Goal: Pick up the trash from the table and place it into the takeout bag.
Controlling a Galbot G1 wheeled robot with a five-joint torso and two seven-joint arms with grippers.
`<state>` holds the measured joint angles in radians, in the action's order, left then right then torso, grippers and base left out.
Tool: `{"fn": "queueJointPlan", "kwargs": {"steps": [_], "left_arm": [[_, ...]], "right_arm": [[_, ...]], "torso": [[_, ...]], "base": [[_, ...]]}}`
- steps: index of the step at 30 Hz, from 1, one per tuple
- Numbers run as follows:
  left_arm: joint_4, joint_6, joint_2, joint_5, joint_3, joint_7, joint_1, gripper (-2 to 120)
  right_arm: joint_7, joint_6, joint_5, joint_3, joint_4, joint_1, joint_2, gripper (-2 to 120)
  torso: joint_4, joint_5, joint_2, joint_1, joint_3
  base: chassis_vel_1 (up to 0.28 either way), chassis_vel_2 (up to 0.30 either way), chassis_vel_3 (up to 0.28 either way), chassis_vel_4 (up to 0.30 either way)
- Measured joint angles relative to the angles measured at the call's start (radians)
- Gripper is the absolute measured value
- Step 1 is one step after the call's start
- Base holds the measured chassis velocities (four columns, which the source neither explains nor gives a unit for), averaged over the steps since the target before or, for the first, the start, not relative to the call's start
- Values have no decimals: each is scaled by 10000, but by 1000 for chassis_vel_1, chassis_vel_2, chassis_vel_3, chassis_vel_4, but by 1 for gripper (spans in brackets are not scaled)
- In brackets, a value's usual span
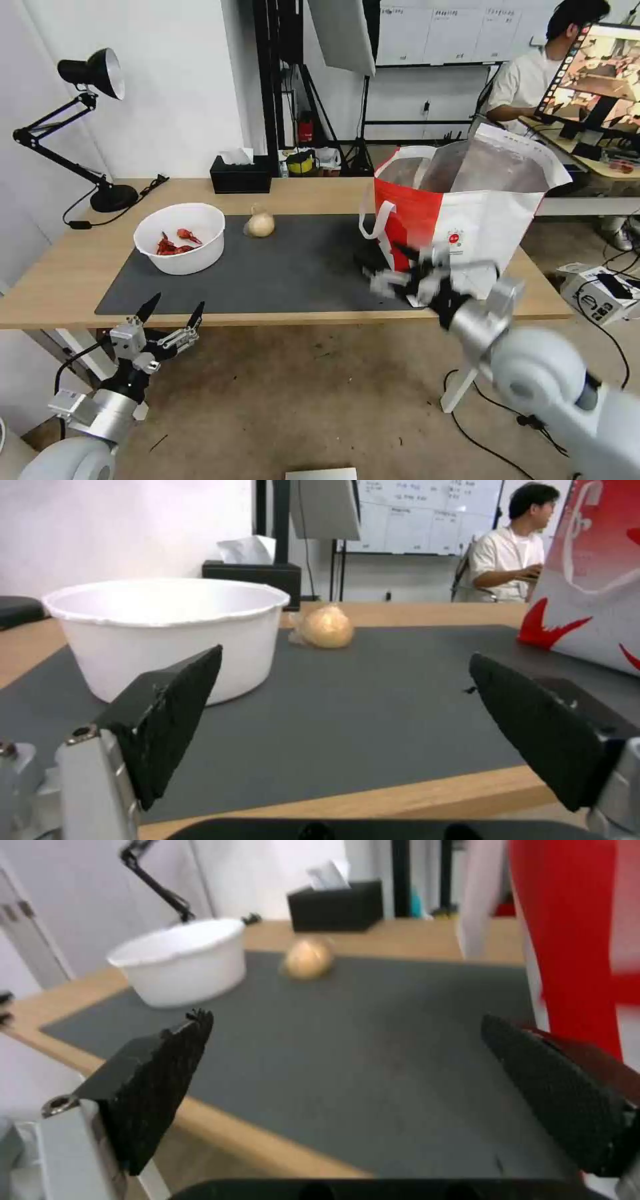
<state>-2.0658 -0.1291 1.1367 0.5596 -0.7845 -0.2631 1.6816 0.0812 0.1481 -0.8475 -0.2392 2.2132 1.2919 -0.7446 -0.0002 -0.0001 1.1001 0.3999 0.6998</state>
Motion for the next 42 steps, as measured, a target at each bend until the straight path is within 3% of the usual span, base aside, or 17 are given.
{"fn": "queueJointPlan", "kwargs": {"steps": [5,13,35,42], "left_arm": [[100,-1,22,0,-28,-205,77,100],[191,23,34,-13,-38,-529,191,100],[221,55,116,-47,-93,-891,394,100],[267,102,114,-49,-40,-899,324,100]], "right_arm": [[26,-833,1185,-77,-437,989,-663,100],[280,-1425,1898,16,-895,1429,-1096,100],[897,-1408,2144,278,-965,1482,-1370,100],[1033,-1211,1724,1242,-1536,-117,-1148,100]], "torso": [[2,2,-1,0,0],[1,1,-2,0,1],[1,1,-1,1,1],[2,2,-1,2,2]], "base": [[0,0,0,0],[0,0,0,0],[0,0,0,0],[0,0,0,0]]}}
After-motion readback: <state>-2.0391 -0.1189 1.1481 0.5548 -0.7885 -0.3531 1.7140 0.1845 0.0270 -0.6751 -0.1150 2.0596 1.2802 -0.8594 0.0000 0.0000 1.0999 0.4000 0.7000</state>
